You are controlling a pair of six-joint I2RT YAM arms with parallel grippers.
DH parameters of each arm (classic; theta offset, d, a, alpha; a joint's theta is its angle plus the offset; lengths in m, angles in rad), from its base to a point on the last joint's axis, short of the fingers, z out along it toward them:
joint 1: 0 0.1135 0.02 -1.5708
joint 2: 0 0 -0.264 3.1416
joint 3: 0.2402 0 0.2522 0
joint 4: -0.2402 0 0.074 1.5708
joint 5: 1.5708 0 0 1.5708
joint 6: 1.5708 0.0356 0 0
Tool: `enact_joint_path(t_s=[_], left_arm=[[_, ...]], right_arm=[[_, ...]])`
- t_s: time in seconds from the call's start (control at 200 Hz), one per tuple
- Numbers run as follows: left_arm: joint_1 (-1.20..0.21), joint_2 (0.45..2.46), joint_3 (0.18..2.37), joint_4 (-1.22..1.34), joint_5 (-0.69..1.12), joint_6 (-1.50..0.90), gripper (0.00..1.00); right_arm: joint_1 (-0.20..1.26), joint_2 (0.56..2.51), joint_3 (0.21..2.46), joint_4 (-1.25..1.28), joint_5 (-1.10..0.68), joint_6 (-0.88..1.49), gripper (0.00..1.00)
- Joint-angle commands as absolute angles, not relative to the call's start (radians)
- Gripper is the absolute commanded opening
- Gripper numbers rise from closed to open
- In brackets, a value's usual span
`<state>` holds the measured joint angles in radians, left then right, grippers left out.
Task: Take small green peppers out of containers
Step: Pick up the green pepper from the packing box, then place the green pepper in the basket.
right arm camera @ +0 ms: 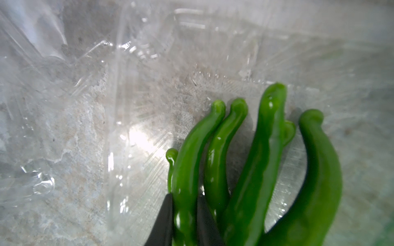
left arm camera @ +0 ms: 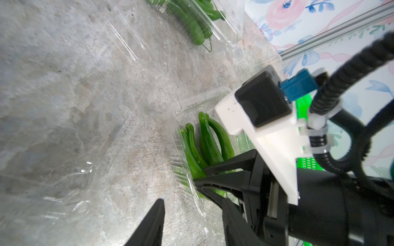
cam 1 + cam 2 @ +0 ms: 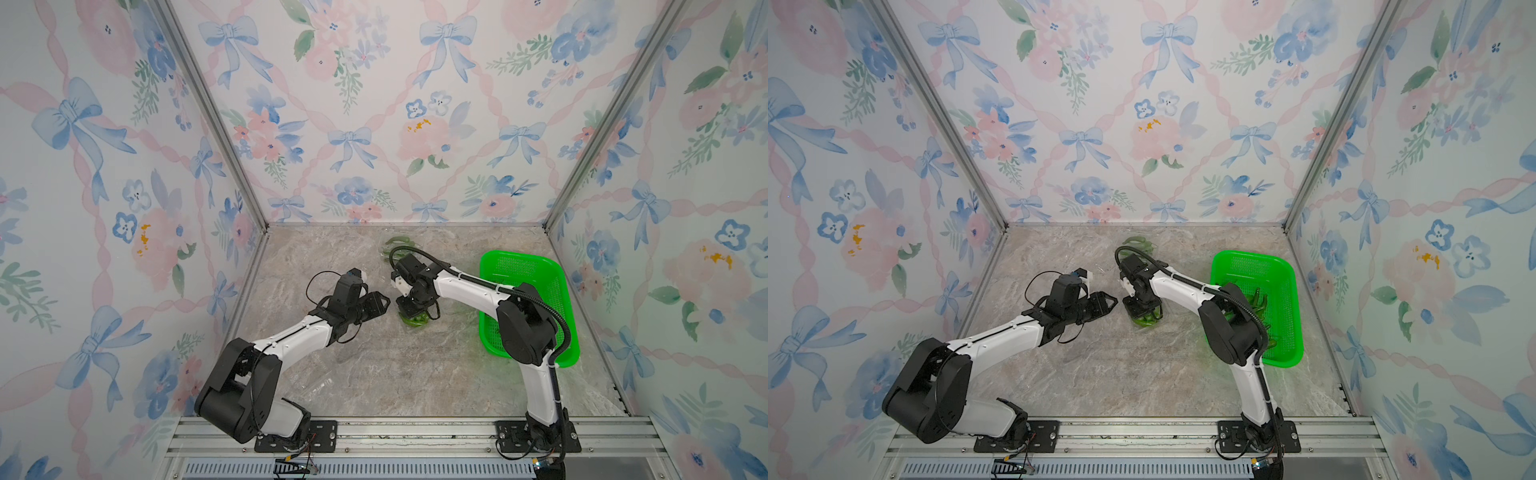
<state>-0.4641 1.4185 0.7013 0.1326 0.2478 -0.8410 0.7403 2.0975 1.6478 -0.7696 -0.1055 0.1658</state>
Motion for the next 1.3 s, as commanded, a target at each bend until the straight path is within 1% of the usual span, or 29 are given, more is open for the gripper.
enact_joint_path(t_s=[0.0,0.2,0.32,0.375,0.515,0.665,0.755,0.825,0.91,1.02,1.095,1.16,1.19,1.235,1.29], left_arm=[[-0.457,1.441,0.721,0.136,0.260,-0.824,0.47],[-0.462,1.469,0.773,0.137,0.263,-0.821,0.47],[-0.484,1.501,0.823,0.135,0.264,-0.821,0.47],[-0.502,1.522,0.851,0.135,0.265,-0.821,0.47],[-0.578,1.593,0.946,0.135,0.265,-0.818,0.47],[-0.661,1.685,1.050,0.135,0.271,-0.818,0.47],[-0.706,1.732,1.099,0.135,0.276,-0.819,0.47],[-0.734,1.764,1.127,0.134,0.277,-0.819,0.46],[-0.756,1.792,1.145,0.133,0.281,-0.822,0.46],[-0.766,1.805,1.140,0.132,0.283,-0.824,0.46],[-0.764,1.790,1.120,0.132,0.274,-0.822,0.46],[-0.760,1.774,1.101,0.130,0.267,-0.821,0.46],[-0.755,1.765,1.093,0.130,0.267,-0.821,0.46],[-0.748,1.749,1.079,0.130,0.266,-0.820,0.46],[-0.737,1.722,1.058,0.129,0.257,-0.818,0.46]], right_arm=[[0.728,1.957,1.626,-0.780,-0.124,0.193,0.13],[0.677,1.762,1.547,-0.721,-0.196,0.243,0.13],[0.627,1.661,1.495,-0.705,-0.177,0.266,0.13],[0.595,1.583,1.464,-0.698,-0.156,0.273,0.13],[0.465,1.433,1.368,-0.684,-0.114,0.288,0.13],[0.275,1.327,1.265,-0.673,-0.113,0.285,0.14],[0.175,1.319,1.193,-0.644,-0.123,0.287,0.15],[0.119,1.349,1.155,-0.627,-0.136,0.290,0.15],[0.087,1.398,1.102,-0.581,-0.130,0.300,0.15],[0.072,1.479,1.081,-0.565,-0.101,0.316,0.19],[0.075,1.518,1.078,-0.560,-0.086,0.316,0.26],[0.080,1.527,1.080,-0.568,-0.075,0.314,0.29],[0.085,1.523,1.087,-0.576,-0.073,0.312,0.31],[0.098,1.510,1.097,-0.593,-0.059,0.305,0.37],[0.121,1.488,1.117,-0.617,-0.051,0.293,0.39]])
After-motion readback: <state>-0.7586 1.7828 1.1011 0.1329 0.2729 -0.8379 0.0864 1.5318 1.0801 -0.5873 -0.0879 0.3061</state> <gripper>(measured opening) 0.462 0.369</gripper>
